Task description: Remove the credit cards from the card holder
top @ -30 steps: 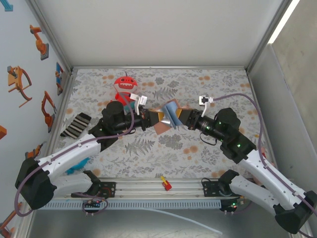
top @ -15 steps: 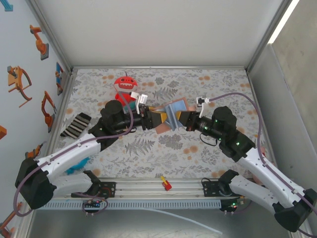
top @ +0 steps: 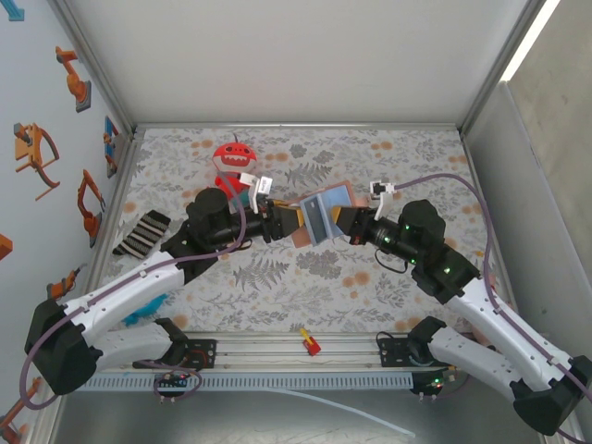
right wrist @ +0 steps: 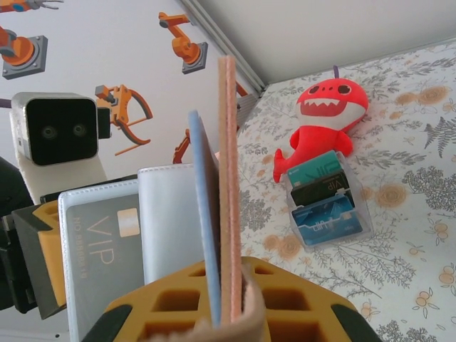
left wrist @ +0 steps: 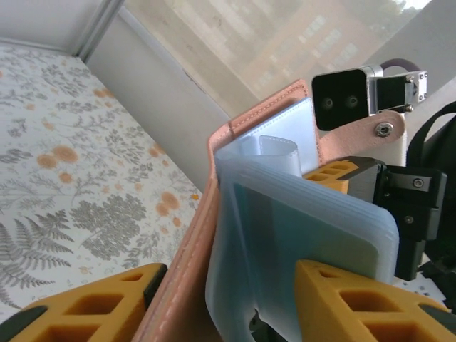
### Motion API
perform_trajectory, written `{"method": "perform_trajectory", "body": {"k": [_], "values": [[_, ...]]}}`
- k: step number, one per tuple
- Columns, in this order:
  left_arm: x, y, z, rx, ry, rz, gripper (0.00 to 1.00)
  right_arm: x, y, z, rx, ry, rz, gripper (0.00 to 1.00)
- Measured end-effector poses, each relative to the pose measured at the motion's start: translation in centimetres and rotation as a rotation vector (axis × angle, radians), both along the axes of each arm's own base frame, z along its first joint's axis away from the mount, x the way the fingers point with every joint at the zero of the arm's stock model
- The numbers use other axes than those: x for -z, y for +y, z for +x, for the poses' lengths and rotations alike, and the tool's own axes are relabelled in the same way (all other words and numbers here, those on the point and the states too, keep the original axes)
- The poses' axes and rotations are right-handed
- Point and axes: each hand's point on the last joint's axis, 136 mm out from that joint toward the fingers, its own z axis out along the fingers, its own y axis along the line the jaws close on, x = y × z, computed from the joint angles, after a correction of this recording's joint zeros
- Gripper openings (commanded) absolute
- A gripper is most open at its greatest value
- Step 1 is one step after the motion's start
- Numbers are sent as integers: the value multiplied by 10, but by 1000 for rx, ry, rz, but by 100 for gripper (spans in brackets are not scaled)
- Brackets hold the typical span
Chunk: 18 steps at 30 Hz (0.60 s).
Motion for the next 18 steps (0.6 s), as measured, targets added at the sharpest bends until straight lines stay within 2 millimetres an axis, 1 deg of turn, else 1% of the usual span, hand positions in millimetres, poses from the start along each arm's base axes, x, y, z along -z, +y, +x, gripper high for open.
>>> {"method": "perform_trajectory", "body": {"k": [2, 5, 8, 9, 12, 16, 18], "values": [[0, 1, 3, -18, -1, 1, 40, -1, 0, 0, -2, -2, 1, 0], [2, 2, 6, -39, 2, 7, 39, -1, 0, 0, -2, -2, 2, 0], [7, 3, 7, -43, 13, 25, 28, -2, -1, -1, 4, -10, 2, 0], [9, 3, 6, -43, 17, 34, 26, -3, -2, -1, 7, -14, 1, 0], [15, 6, 3, -39, 32, 61, 27, -6, -5, -2, 14, -28, 4, 0], [11, 10, -5, -22, 18, 67, 30, -9, -8, -2, 27, -40, 7, 0], [7, 12, -10, -3, 0, 60, 40, -10, -9, -2, 33, -41, 7, 0]]}}
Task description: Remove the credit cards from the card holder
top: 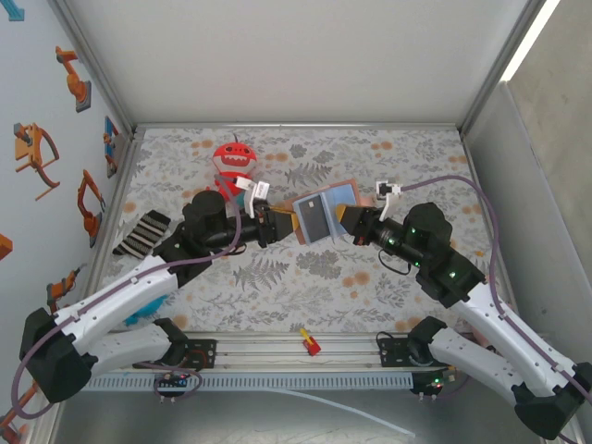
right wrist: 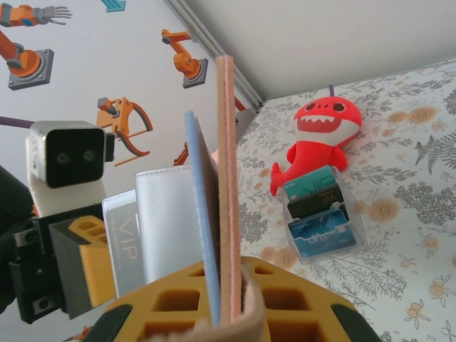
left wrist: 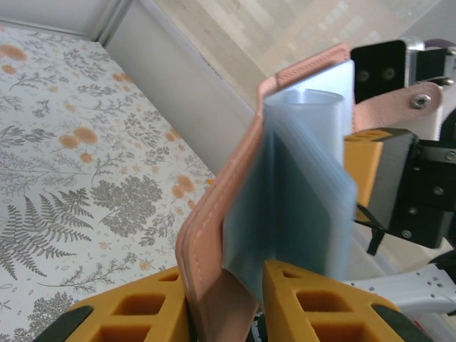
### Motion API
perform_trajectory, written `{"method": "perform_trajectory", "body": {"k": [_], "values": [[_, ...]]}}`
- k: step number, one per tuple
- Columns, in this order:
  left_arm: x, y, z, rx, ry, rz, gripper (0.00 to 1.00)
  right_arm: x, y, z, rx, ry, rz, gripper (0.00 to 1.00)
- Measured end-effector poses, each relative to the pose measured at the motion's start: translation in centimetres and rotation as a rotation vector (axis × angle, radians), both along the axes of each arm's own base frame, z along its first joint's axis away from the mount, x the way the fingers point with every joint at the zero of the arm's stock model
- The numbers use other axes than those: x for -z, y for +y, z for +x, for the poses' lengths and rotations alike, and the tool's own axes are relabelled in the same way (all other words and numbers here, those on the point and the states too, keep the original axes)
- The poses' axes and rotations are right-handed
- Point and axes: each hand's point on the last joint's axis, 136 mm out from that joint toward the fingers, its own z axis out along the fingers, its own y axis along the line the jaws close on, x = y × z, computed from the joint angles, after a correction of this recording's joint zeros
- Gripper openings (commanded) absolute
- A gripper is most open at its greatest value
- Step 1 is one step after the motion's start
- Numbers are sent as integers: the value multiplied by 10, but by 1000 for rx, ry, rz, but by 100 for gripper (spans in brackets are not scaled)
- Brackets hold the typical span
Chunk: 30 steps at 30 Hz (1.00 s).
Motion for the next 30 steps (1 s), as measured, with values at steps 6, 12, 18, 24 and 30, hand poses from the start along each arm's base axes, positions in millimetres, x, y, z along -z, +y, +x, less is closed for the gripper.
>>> {"method": "perform_trajectory", "body": {"k": [6, 12, 18, 24, 30], "values": [[-9, 0, -9, 40, -30, -33, 54, 0, 0, 0, 1, 2, 2, 0], [-18, -6, -10, 76, -36, -83, 73, -2, 0, 0, 0, 2, 13, 0], [-19, -10, -10, 93, -27, -101, 73, -2, 1, 0, -1, 2, 13, 0], [-19, -10, -10, 91, -23, -100, 62, -2, 1, 0, -2, 2, 13, 0], [-7, -13, -6, 77, -1, -65, 37, -3, 2, -1, -10, 5, 17, 0]]}}
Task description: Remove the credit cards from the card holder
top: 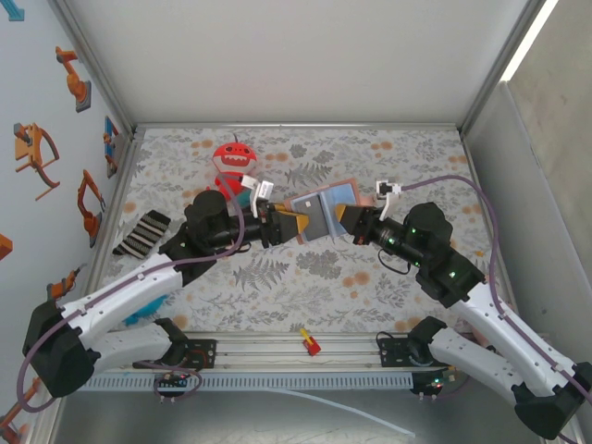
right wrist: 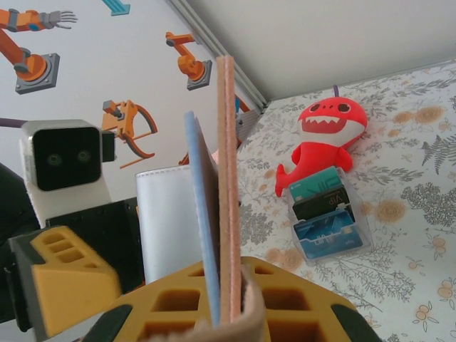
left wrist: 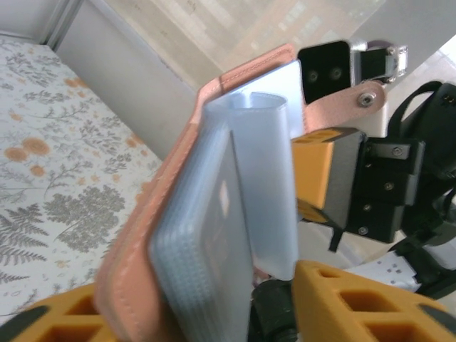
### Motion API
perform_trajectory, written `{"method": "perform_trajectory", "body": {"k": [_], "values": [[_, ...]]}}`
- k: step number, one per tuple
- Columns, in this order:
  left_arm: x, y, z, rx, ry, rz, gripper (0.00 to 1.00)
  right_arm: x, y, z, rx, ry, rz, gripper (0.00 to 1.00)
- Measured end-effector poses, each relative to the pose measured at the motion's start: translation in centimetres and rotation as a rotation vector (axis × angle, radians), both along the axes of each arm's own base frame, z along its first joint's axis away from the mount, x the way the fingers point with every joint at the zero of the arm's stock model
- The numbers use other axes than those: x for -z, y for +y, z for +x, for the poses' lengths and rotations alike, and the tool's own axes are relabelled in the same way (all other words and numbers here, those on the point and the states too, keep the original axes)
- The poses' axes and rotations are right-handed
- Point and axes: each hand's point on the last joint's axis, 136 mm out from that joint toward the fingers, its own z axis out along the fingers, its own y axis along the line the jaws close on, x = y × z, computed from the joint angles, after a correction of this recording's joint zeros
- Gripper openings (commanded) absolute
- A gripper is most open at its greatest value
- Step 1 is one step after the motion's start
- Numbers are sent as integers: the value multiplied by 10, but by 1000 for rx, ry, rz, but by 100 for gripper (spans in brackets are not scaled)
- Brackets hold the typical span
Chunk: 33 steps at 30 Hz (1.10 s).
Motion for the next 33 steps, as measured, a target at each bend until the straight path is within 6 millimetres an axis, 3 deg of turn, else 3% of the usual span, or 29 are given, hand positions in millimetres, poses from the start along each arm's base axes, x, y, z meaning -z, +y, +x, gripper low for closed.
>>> {"method": "perform_trajectory", "body": {"k": [5, 7, 8, 10, 15, 23, 26, 29, 33], "values": [[7, 0, 5, -24, 10, 24, 11, 0, 0, -1, -5, 1, 0, 1], [5, 0, 5, -28, 4, 27, 2, 1, -1, 0, 3, 5, -4, 20], [5, 1, 5, -33, -4, 35, 0, 2, -1, 0, 7, 6, -5, 31], [7, 5, 7, -65, -3, 61, 0, 2, -4, -1, 16, 0, -13, 43], [16, 23, 15, -166, 6, 175, 0, -2, -27, -7, 91, -37, -60, 51], [17, 41, 21, -248, 37, 308, 0, -9, -67, -16, 227, -59, -133, 51], [40, 36, 24, -241, 97, 370, 0, 2, -69, -13, 243, -17, -186, 47], [75, 26, 26, -223, 180, 453, 0, 23, -62, -5, 234, 52, -259, 34], [115, 16, 19, -187, 268, 535, 0, 60, -37, 1, 165, 148, -366, 30]]}}
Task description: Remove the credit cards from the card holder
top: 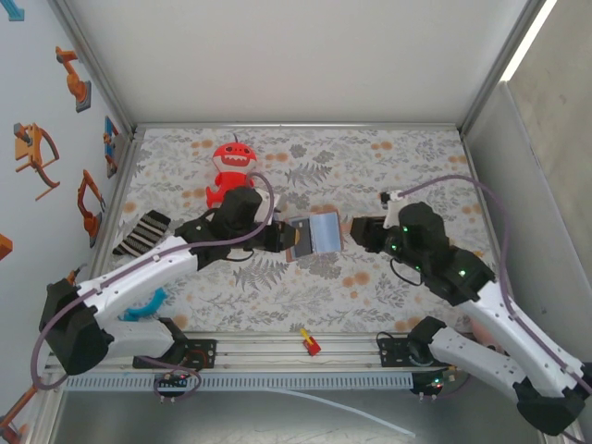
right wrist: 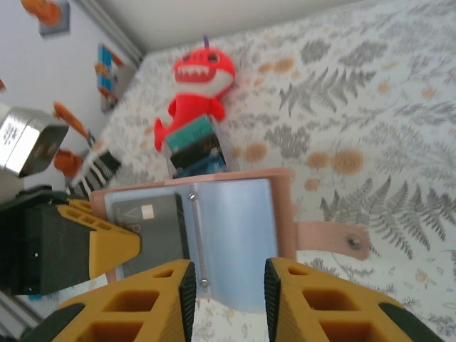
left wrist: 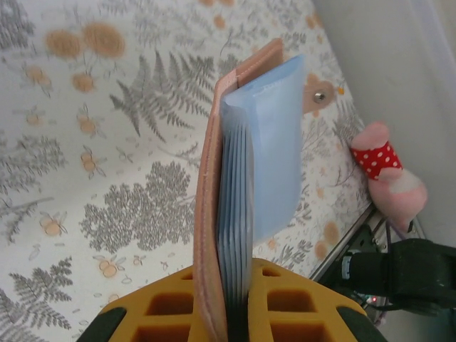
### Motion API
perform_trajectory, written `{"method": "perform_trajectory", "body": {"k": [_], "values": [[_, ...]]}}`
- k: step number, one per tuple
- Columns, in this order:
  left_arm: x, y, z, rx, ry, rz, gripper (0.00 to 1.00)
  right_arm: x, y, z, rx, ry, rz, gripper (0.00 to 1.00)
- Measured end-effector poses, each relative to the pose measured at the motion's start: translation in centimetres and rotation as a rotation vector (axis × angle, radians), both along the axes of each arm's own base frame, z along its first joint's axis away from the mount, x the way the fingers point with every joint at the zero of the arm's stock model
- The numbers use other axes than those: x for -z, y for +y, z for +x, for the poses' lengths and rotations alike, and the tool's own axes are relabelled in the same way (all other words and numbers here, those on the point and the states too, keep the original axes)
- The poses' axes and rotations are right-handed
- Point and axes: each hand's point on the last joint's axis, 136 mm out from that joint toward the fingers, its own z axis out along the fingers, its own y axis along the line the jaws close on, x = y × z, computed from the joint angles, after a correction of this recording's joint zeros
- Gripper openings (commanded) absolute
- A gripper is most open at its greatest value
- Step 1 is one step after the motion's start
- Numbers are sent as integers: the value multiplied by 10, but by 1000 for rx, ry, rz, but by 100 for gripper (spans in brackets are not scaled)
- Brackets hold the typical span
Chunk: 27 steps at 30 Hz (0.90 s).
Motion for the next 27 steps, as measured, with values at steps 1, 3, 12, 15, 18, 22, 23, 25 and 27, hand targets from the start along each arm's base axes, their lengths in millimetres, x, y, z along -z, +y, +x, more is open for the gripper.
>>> {"method": "perform_trajectory", "body": {"k": [1, 3, 12, 15, 18, 22, 23, 25, 27], "values": [[7, -1, -2, 5, 19, 8, 0, 9, 7, 0, -18, 24, -21, 30], [17, -2, -6, 10, 51, 14, 0, 25, 21, -2, -59, 69, -58, 30], [44, -8, -7, 27, 155, -53, 0, 91, 57, 3, -130, 240, -113, 28], [61, -2, -5, 6, 206, -54, 0, 114, 66, 3, -151, 301, -129, 27], [68, 1, -6, 2, 234, -57, 0, 130, 73, 5, -159, 344, -140, 25], [73, 2, -6, 7, 253, -80, 0, 152, 80, 7, -170, 396, -159, 23], [77, 3, -5, 6, 260, -83, 0, 157, 82, 7, -174, 409, -160, 22], [86, 4, -5, 1, 280, -84, 0, 170, 85, 6, -179, 444, -162, 21], [96, 7, -5, -4, 301, -78, 0, 183, 87, 5, -180, 480, -163, 21]]}}
